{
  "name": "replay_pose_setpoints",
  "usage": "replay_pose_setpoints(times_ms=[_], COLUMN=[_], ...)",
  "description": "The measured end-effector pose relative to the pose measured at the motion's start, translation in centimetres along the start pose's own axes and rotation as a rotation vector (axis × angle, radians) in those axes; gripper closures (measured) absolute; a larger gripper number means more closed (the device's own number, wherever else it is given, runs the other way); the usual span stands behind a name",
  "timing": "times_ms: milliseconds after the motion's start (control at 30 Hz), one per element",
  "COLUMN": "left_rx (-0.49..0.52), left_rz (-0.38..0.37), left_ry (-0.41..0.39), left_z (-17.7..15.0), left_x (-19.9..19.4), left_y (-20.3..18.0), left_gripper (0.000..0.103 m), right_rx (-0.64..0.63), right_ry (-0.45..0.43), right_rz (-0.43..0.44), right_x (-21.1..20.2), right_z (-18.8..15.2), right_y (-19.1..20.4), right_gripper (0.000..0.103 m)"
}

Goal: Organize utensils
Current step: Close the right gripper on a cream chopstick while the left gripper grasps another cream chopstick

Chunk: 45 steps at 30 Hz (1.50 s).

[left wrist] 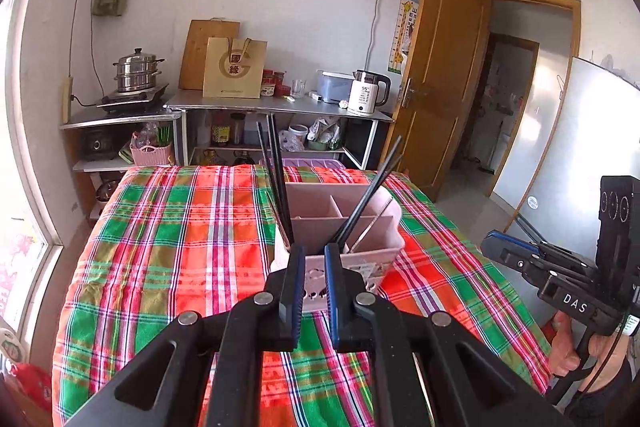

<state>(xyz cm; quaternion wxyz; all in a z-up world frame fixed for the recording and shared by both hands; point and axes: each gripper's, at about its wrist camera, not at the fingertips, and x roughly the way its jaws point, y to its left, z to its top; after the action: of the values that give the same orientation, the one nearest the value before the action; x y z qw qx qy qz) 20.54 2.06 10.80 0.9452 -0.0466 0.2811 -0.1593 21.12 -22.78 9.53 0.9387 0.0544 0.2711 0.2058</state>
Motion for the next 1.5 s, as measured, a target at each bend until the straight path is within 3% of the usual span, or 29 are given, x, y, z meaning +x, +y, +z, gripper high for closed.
replay_pose_setpoints(times_ms=[367,600,900,1133,1500], left_rx=[-0.005,-0.01,-0.006,-0.01,0.04], left_rz=[-0.037,-0.063,-0.067,-0.086,-0.142], left_ry=[0.083,0.159,0.214,0.25,0.361], left_z=[-7.9,-10.8,-11.8,-11.7,-11.4], left_x=[0.0,1.9,4.2,5.9,11.9], left_y=[-2.2,-3.2,-3.9,-4.7,-8.7], left_gripper=[0.094,0.094,0.094,0.086,0.085], right_rx=[0.024,0.052,0.067,0.053,0.051], right_ry=[0.101,0.173,0.265,0.356,0.373], right_rz=[-0.048,-0.068,-0.078,-0.105,-0.127], right_x=[-0.8,0.7,3.5,6.2,5.3], right_z=[-6.9,-9.8,-11.7,-12.8,-12.9], right_y=[-1.9,-3.3,-4.5,-4.8,-7.0], right_gripper=[0.089,0.089,0.089,0.089,0.093])
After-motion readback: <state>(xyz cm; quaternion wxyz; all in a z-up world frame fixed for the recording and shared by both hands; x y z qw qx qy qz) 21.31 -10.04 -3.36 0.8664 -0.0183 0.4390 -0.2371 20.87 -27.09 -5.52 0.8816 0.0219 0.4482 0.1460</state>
